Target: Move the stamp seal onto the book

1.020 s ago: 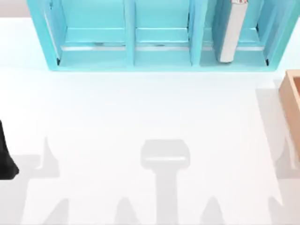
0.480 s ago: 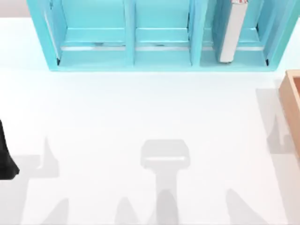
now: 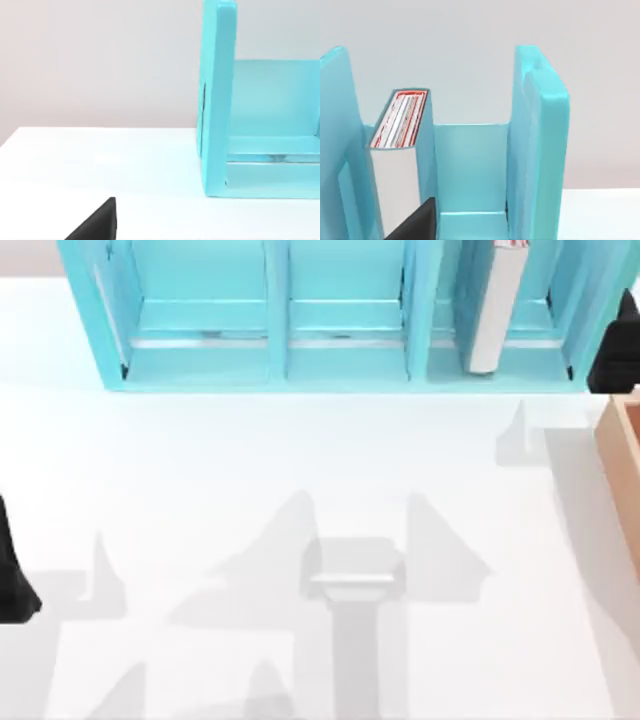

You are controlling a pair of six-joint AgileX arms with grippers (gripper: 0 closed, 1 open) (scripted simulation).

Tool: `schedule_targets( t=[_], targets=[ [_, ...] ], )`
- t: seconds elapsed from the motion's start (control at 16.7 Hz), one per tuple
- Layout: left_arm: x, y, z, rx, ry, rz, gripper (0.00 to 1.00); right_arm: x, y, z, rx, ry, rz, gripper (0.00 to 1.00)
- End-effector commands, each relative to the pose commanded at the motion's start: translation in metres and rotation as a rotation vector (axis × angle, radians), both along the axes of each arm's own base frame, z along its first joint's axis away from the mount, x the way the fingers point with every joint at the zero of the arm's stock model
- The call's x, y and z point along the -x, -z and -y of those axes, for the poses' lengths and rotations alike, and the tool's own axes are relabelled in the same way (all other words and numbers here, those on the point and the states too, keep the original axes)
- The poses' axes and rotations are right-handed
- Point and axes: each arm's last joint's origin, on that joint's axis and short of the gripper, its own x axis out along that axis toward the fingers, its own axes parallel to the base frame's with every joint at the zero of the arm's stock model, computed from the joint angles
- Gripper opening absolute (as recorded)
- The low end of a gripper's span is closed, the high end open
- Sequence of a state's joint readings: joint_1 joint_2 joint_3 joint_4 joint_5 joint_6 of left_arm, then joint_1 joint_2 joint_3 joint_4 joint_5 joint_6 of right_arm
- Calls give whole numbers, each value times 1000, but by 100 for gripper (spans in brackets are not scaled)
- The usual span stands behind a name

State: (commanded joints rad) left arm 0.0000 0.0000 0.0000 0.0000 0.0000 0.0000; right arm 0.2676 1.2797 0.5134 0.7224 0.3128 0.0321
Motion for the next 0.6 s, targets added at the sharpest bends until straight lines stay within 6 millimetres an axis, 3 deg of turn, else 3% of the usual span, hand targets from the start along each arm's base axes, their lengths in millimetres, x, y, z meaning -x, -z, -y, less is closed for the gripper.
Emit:
schedule_targets(
  t=[0.3,0.6],
  targets=[
    [0,0,0,0,0,0,100,-67,69,-53,12,4,-72,100],
    [0,0,0,0,0,0,100,-91,122,-87,3,3,-70,100]
  ],
)
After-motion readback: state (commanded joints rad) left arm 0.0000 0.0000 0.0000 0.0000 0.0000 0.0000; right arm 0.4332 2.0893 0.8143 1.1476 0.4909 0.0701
